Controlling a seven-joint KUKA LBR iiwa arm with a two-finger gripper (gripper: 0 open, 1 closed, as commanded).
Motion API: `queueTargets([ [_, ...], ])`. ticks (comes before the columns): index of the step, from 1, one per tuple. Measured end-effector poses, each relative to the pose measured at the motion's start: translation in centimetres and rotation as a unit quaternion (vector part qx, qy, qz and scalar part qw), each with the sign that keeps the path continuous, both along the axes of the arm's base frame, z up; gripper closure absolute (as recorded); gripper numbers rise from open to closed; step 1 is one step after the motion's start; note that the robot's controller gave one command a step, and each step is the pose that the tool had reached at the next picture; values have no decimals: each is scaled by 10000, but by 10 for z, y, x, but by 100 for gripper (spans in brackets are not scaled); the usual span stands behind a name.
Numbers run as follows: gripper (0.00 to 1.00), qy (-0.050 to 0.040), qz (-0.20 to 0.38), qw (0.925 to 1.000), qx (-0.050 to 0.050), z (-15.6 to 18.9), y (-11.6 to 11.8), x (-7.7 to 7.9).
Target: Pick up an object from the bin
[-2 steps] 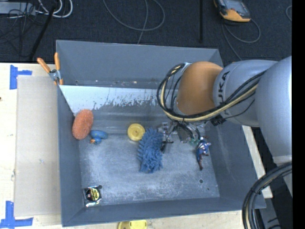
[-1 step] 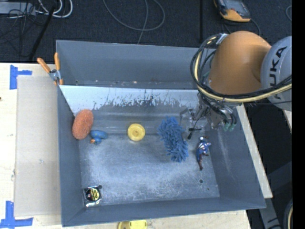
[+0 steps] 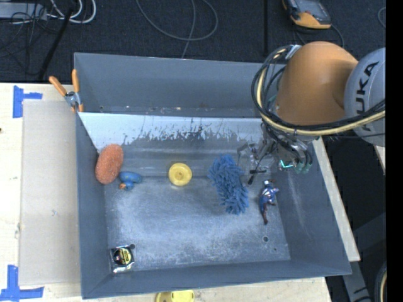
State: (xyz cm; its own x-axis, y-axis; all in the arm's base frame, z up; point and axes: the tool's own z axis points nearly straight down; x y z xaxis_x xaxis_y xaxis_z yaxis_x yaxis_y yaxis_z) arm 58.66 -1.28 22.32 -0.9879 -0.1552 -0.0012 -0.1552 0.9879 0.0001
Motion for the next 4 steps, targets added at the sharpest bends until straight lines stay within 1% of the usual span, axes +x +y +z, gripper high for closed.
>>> queueTargets([
  [1,0,1,3,10000,1,0,0,0],
  [2,0,-36,-106,9999,1,-48,-1,14],
  [3,0,-17,-538,9986,2,-117,14,28],
  [4,0,14,-800,9968,7,-140,9,3],
])
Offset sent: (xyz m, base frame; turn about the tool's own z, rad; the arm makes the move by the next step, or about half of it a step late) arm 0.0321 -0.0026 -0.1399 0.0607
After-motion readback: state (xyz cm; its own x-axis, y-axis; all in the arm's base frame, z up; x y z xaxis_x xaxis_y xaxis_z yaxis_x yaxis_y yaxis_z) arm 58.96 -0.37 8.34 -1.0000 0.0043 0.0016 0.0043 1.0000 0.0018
